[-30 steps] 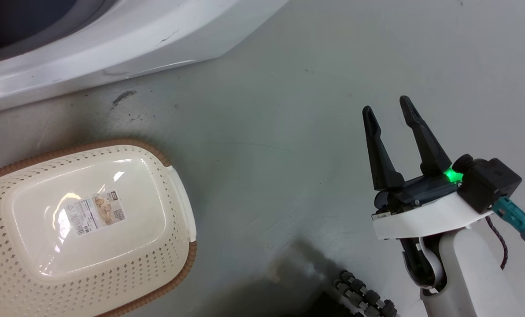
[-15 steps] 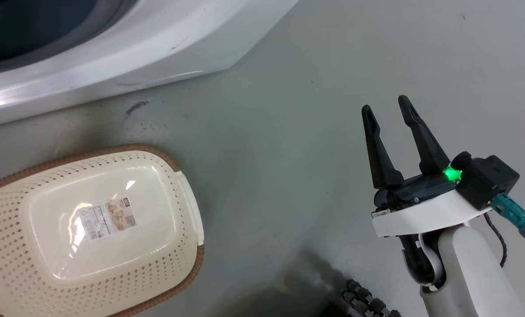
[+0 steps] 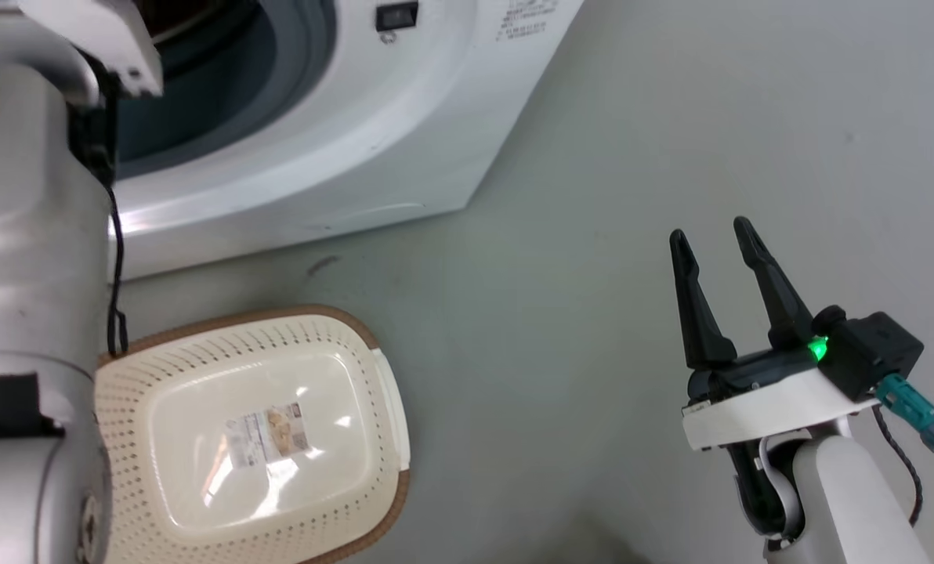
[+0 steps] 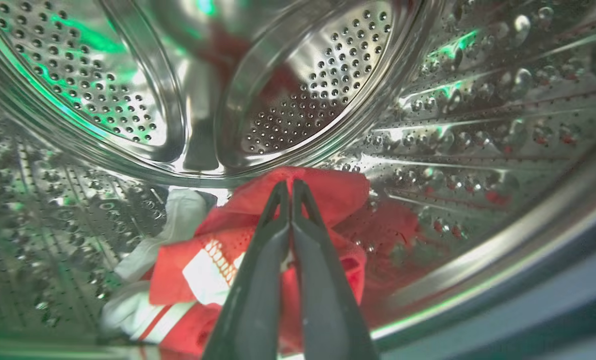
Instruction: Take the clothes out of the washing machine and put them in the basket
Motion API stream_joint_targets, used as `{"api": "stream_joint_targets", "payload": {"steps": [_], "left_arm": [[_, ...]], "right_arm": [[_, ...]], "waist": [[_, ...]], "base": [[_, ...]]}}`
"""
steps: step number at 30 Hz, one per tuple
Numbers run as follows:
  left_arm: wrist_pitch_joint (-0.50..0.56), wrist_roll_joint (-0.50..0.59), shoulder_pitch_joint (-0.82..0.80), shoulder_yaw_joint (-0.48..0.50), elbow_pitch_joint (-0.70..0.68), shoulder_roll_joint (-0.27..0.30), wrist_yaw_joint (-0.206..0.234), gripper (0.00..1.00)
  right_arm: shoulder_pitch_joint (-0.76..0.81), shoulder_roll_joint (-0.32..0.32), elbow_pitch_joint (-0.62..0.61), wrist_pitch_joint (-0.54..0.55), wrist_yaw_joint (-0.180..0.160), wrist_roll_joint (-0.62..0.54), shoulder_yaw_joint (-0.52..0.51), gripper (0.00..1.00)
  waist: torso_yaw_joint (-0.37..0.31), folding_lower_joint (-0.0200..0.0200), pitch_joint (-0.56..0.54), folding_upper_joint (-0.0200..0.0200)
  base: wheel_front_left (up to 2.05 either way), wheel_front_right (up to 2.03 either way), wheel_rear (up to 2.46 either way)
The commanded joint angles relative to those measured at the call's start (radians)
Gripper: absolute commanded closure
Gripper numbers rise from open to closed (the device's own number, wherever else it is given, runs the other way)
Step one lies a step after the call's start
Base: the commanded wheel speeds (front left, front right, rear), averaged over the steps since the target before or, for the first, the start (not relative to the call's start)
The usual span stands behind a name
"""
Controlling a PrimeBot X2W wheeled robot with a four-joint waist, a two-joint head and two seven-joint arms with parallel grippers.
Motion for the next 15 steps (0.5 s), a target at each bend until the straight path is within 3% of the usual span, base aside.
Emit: {"api": "stream_joint_targets", "payload": {"steps": [1, 15], "left_arm": [[-0.015, -0.009, 0.052, 0.004, -0.01, -0.011, -0.006, 1.0], [-0.019, -0.039, 0.412, 0.045, -0.352, -0.093, -0.034, 1.0]], "right_arm": [[0.027, 0.001, 0.009, -0.004, -0.001, -0.011, -0.008, 0.0], [0.133, 0.001, 0.04, -0.004, -0.001, -0.041, -0.057, 0.0]], "waist": [[0.038, 0.0, -0.076, 0.0], [0.11, 0.0, -0.283, 0.0]], "base": [[0.0, 0.0, 0.0], [0.0, 0.0, 0.0]]}}
